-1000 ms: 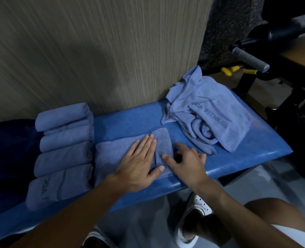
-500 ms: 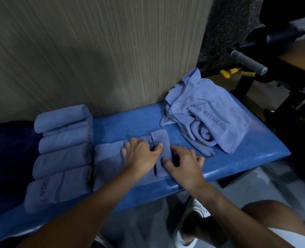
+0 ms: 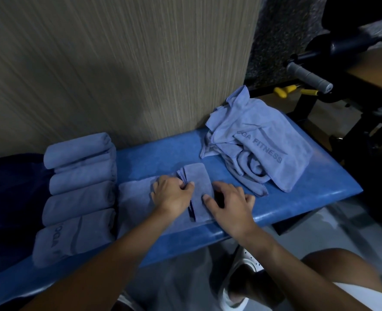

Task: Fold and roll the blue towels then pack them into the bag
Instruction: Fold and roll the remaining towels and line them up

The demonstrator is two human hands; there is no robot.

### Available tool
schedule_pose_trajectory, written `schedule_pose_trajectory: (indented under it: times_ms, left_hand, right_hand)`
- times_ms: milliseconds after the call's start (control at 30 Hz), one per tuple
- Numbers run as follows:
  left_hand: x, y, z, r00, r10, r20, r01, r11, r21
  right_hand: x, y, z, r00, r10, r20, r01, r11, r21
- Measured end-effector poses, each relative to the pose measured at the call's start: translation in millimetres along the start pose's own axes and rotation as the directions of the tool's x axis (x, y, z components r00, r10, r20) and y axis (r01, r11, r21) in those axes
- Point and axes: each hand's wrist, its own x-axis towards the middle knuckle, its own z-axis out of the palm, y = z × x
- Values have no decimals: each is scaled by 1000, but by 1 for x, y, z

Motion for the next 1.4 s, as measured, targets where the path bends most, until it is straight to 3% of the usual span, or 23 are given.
schedule_pose_trajectory:
  times_ms: [200, 267, 367, 467, 633, 867, 1000, 1133, 1267, 1400]
  left_hand:
    - [-14, 0, 0, 998, 63, -21, -61, 993, 98]
    - [-19, -2, -1, 977, 190, -95, -177, 975, 132]
    - [-21, -12, -2, 852, 519, -67, -508, 851, 131]
    - [-22, -25, 3, 744, 663, 80, -662, 717, 217]
    - [-24, -34, 8, 737, 656, 165, -656, 634, 409]
    - [-21, -27, 7, 751, 632, 189, -643, 638, 423]
    - [-22, -33, 6, 759, 624, 185, -640, 666, 383]
    - [-23, -32, 6, 770, 601, 215, -630, 663, 405]
    - [-18, -22, 7, 783, 551, 288, -619, 645, 448]
    - [-18, -17, 7, 790, 558, 254, -608, 660, 442]
  right_hand:
    - [-5, 0, 4, 997, -73, 30, 77, 985, -156]
    - [-7, 1, 8, 993, -116, 14, 116, 965, -236]
    - [-7, 0, 11, 991, -134, -13, 125, 954, -272]
    - [-7, -2, 12, 993, -120, -2, 115, 958, -263]
    - [-2, -2, 6, 999, 15, -46, -24, 982, -188]
    - [5, -3, 4, 993, 114, 42, -109, 987, -118]
    - [8, -5, -2, 984, 177, -27, -176, 983, 42]
    - [6, -1, -5, 987, 133, -91, -128, 990, 63]
    - [3, 0, -8, 993, 98, -59, -88, 986, 143]
    - [4, -2, -7, 991, 117, -69, -104, 981, 164]
